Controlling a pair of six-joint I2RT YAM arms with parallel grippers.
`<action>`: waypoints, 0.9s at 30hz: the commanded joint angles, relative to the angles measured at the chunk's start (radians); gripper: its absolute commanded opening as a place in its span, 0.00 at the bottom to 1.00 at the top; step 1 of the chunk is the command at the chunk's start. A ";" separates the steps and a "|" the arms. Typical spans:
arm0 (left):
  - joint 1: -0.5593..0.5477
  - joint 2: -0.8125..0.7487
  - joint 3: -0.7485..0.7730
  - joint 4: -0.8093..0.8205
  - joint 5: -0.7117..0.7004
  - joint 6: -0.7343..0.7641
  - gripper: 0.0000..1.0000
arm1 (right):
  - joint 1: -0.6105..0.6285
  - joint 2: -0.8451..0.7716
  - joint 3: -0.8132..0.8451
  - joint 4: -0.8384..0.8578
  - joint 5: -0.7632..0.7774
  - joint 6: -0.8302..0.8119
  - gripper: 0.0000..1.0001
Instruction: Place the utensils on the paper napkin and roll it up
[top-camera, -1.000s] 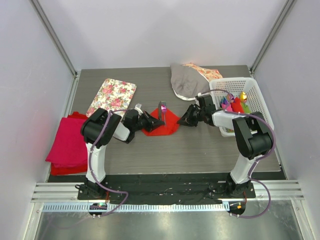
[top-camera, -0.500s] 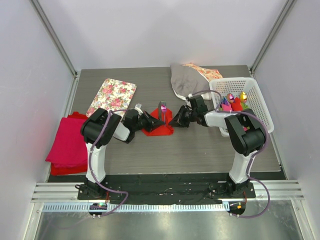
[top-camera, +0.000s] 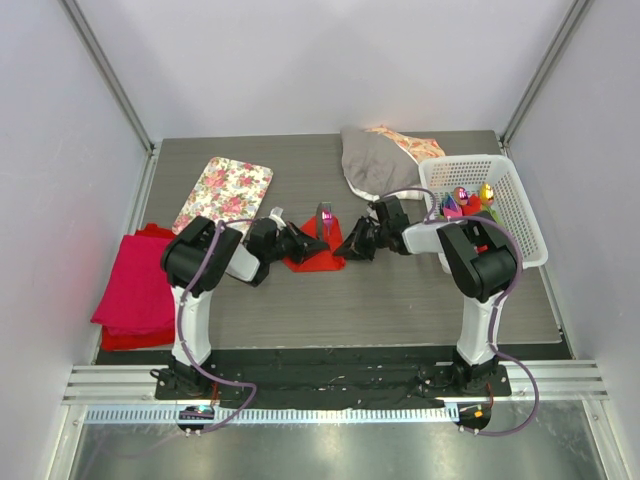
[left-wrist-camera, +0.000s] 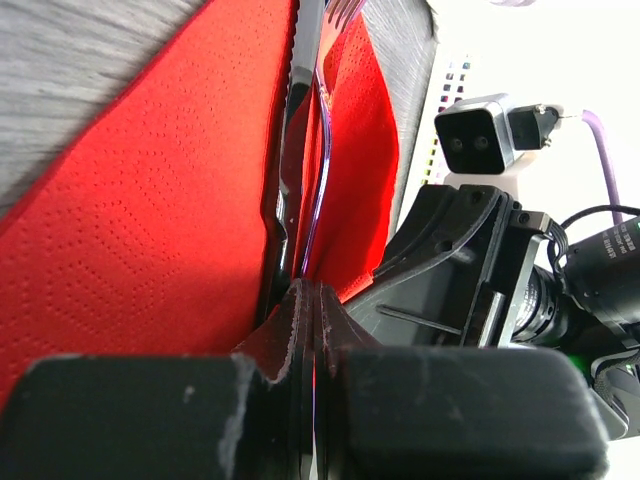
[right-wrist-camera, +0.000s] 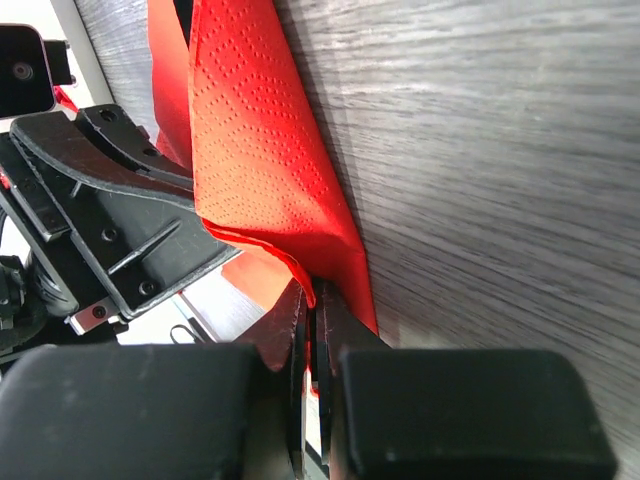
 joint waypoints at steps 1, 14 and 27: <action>0.012 -0.067 0.002 -0.026 -0.022 0.038 0.04 | 0.007 0.022 0.036 -0.014 0.021 -0.005 0.03; 0.033 -0.240 -0.143 0.024 -0.017 0.000 0.10 | 0.005 0.022 0.049 -0.056 0.042 -0.023 0.03; 0.041 -0.352 -0.153 -0.344 -0.069 0.104 0.00 | 0.007 0.002 0.043 -0.063 0.050 -0.025 0.03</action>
